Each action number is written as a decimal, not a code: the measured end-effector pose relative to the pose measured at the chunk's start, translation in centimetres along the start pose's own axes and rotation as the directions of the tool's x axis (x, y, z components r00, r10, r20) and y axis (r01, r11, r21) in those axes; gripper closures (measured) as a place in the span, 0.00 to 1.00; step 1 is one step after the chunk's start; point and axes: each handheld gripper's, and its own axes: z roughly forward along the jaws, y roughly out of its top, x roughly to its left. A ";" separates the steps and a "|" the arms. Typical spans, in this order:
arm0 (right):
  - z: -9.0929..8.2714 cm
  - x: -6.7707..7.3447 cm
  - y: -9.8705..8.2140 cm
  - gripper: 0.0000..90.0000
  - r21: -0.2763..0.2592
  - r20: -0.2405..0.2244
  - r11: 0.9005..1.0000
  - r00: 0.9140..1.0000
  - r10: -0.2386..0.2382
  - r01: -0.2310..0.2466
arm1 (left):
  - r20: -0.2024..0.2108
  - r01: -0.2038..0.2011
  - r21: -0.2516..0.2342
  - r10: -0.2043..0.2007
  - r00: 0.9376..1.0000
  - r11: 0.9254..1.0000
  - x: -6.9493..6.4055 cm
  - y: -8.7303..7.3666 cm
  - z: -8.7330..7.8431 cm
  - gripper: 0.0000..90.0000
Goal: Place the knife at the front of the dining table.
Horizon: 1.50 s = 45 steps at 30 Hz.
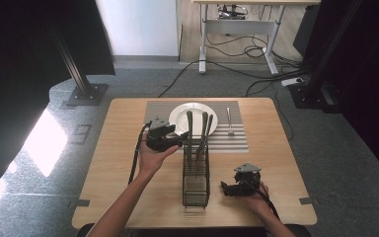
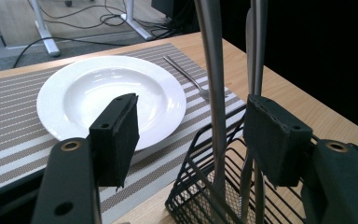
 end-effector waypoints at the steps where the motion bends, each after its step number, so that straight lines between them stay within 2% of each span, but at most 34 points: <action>1: 0.0 0.0 0.0 0.00 0.000 0.000 1.000 1.000 0.000 0.000 | 0.002 0.000 0.003 0.000 1.000 1.000 -0.1 0.1 0.1 0.40; 7: 0.0 0.0 0.0 0.00 -0.002 -0.002 1.000 1.000 -0.001 0.001 | 0.003 -0.001 0.001 0.001 1.000 1.000 -0.5 0.5 1.0 0.40; 13: 0.0 0.0 0.0 0.00 -0.002 -0.002 1.000 1.000 -0.001 0.001 | -0.005 0.007 0.012 -0.007 1.000 1.000 -0.4 0.6 1.8 0.42; 21: 0.0 0.0 0.0 0.00 -0.003 -0.005 1.000 1.000 -0.002 0.002 | -0.012 0.017 0.019 -0.017 1.000 1.000 -0.1 0.5 2.7 0.51; 23: 0.0 0.0 0.0 0.00 -0.002 -0.005 1.000 1.000 -0.003 0.003 | -0.015 0.006 0.012 -0.006 1.000 1.000 -0.4 0.4 2.8 0.55; 28: 0.0 0.0 0.0 0.00 -0.002 -0.007 1.000 1.000 -0.004 0.004 | 0.001 0.006 0.016 -0.006 1.000 1.000 -0.5 0.4 3.1 0.62; 37: 0.0 0.0 0.0 0.00 -0.002 -0.007 1.000 1.000 -0.005 0.005 | 0.054 0.010 0.016 -0.011 0.998 1.000 -0.2 0.4 3.1 0.73; 45: 0.0 0.0 0.0 0.00 -0.002 -0.007 1.000 1.000 -0.006 0.006 | 0.108 0.031 0.009 -0.032 0.994 0.999 -0.1 0.5 2.9 0.85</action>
